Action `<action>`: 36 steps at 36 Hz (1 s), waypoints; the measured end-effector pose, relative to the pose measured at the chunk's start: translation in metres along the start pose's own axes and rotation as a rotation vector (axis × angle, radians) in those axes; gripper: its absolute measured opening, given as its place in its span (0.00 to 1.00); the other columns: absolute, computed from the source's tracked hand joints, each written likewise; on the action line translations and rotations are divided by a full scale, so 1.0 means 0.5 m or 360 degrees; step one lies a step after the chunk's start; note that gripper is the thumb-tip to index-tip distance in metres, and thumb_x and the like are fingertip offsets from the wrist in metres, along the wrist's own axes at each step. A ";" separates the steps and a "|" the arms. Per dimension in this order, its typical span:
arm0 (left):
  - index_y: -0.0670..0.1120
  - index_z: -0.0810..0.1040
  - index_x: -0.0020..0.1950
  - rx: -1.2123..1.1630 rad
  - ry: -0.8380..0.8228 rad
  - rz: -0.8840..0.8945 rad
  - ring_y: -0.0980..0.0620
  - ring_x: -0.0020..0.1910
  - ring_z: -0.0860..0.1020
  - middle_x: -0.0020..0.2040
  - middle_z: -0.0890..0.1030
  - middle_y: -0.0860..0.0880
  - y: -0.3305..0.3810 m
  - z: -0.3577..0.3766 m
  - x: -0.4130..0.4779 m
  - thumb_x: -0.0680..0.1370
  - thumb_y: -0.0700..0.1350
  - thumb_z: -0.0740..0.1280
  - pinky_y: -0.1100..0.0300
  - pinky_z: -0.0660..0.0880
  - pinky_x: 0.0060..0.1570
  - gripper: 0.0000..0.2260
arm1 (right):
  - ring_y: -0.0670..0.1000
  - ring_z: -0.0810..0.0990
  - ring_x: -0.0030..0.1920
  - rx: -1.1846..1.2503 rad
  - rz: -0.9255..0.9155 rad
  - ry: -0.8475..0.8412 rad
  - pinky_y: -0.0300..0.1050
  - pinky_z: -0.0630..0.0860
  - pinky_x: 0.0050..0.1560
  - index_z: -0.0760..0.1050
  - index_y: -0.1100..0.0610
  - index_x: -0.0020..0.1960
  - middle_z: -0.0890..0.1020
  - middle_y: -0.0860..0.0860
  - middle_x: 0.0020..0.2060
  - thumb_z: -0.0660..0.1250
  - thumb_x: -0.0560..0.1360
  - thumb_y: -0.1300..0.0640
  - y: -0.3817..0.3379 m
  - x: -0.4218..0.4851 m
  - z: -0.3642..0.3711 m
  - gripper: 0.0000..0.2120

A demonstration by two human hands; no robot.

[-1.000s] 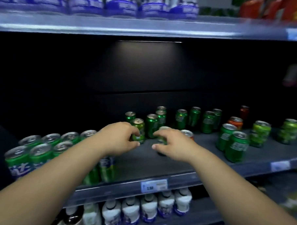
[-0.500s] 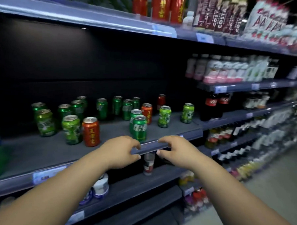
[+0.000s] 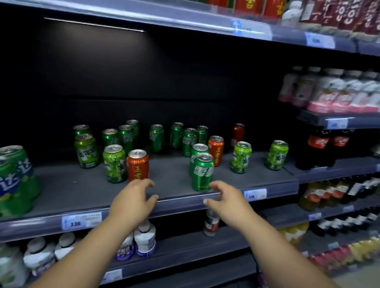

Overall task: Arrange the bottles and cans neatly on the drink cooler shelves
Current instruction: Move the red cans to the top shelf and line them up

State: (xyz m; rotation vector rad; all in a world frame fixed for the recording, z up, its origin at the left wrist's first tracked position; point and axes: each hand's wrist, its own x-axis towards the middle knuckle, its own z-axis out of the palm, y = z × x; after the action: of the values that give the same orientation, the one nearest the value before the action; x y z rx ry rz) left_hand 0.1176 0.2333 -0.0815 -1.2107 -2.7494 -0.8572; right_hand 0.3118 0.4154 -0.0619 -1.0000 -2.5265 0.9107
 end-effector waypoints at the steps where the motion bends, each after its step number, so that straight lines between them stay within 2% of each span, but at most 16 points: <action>1: 0.53 0.76 0.63 -0.0023 0.0060 -0.0050 0.48 0.55 0.78 0.60 0.75 0.51 -0.014 0.003 0.007 0.76 0.52 0.70 0.52 0.77 0.51 0.17 | 0.49 0.76 0.62 0.0037 0.0012 0.0034 0.44 0.73 0.61 0.71 0.49 0.71 0.77 0.47 0.66 0.73 0.75 0.48 0.001 0.017 0.009 0.26; 4: 0.48 0.73 0.63 -0.0093 0.0234 -0.0151 0.44 0.53 0.77 0.60 0.72 0.47 -0.045 0.011 0.032 0.75 0.48 0.73 0.52 0.74 0.48 0.19 | 0.46 0.74 0.55 0.0163 0.0053 0.0151 0.41 0.69 0.52 0.69 0.49 0.70 0.77 0.46 0.59 0.73 0.76 0.52 0.001 0.062 0.033 0.25; 8: 0.44 0.68 0.63 -0.0246 0.0378 -0.0226 0.41 0.55 0.75 0.62 0.71 0.43 -0.059 0.024 0.069 0.74 0.44 0.75 0.51 0.72 0.47 0.23 | 0.51 0.78 0.62 0.0221 0.0114 0.0311 0.48 0.76 0.55 0.65 0.46 0.72 0.79 0.47 0.62 0.74 0.75 0.51 0.010 0.112 0.073 0.30; 11: 0.47 0.64 0.67 -0.0333 0.0428 -0.0266 0.41 0.59 0.77 0.64 0.74 0.43 -0.068 0.030 0.098 0.72 0.47 0.76 0.46 0.76 0.54 0.30 | 0.53 0.79 0.59 0.0144 0.0140 0.0375 0.53 0.79 0.55 0.65 0.46 0.73 0.81 0.48 0.59 0.72 0.76 0.48 0.008 0.132 0.094 0.29; 14: 0.51 0.60 0.70 -0.0372 0.0403 -0.0284 0.42 0.62 0.77 0.66 0.76 0.45 -0.077 0.030 0.116 0.70 0.50 0.78 0.43 0.77 0.57 0.36 | 0.52 0.79 0.59 0.0065 0.0066 0.0308 0.53 0.79 0.56 0.65 0.46 0.74 0.81 0.47 0.60 0.73 0.75 0.46 -0.006 0.154 0.116 0.31; 16: 0.50 0.59 0.73 -0.0354 0.0396 -0.0277 0.42 0.64 0.75 0.68 0.74 0.44 -0.077 0.032 0.123 0.70 0.50 0.78 0.43 0.76 0.59 0.38 | 0.52 0.80 0.60 0.0008 0.0027 0.0240 0.54 0.79 0.56 0.64 0.46 0.74 0.81 0.47 0.60 0.73 0.74 0.44 -0.024 0.175 0.134 0.32; 19: 0.48 0.58 0.75 -0.0342 0.0384 -0.0252 0.42 0.65 0.73 0.70 0.69 0.44 -0.074 0.039 0.125 0.72 0.49 0.76 0.47 0.73 0.59 0.38 | 0.55 0.81 0.59 -0.0016 0.0001 0.0166 0.55 0.80 0.55 0.67 0.47 0.68 0.81 0.50 0.59 0.73 0.73 0.46 -0.058 0.221 0.159 0.27; 22: 0.48 0.58 0.76 -0.0341 0.0366 -0.0228 0.42 0.65 0.73 0.70 0.69 0.45 -0.079 0.043 0.124 0.73 0.49 0.76 0.48 0.73 0.57 0.38 | 0.57 0.80 0.57 -0.0079 -0.0015 0.0116 0.49 0.77 0.52 0.69 0.51 0.64 0.81 0.51 0.57 0.72 0.75 0.48 -0.098 0.266 0.176 0.21; 27: 0.52 0.57 0.76 -0.0318 0.0296 -0.0157 0.42 0.63 0.75 0.70 0.69 0.47 -0.074 0.046 0.128 0.71 0.51 0.76 0.48 0.76 0.56 0.40 | 0.58 0.79 0.59 -0.0024 -0.0038 0.0102 0.50 0.76 0.57 0.68 0.54 0.68 0.80 0.55 0.59 0.72 0.76 0.49 -0.129 0.310 0.191 0.24; 31: 0.54 0.55 0.76 -0.0324 0.0246 -0.0074 0.45 0.64 0.74 0.69 0.69 0.48 -0.041 0.061 0.129 0.71 0.53 0.76 0.49 0.75 0.57 0.41 | 0.53 0.78 0.64 0.0176 -0.0032 0.0094 0.52 0.76 0.64 0.67 0.55 0.75 0.78 0.53 0.66 0.73 0.75 0.52 -0.098 0.295 0.172 0.31; 33: 0.55 0.55 0.76 -0.0355 0.0225 -0.0039 0.47 0.63 0.74 0.68 0.69 0.50 -0.017 0.076 0.128 0.71 0.54 0.77 0.50 0.76 0.57 0.41 | 0.49 0.80 0.59 0.0281 -0.0024 0.0139 0.50 0.77 0.62 0.71 0.55 0.72 0.80 0.51 0.63 0.73 0.76 0.53 -0.067 0.274 0.149 0.26; 36: 0.57 0.56 0.75 -0.0388 0.0188 0.0002 0.48 0.62 0.76 0.67 0.69 0.51 0.025 0.102 0.128 0.70 0.55 0.77 0.50 0.77 0.56 0.41 | 0.45 0.82 0.50 0.0378 -0.0025 0.0287 0.48 0.80 0.56 0.79 0.53 0.62 0.84 0.47 0.50 0.73 0.76 0.53 -0.015 0.245 0.107 0.15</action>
State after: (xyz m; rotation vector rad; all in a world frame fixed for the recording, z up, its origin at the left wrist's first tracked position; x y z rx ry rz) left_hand 0.0916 0.3084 -0.1044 -1.1507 -2.6097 -1.2510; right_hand 0.1947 0.4715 -0.0953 -0.9411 -2.2144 1.0370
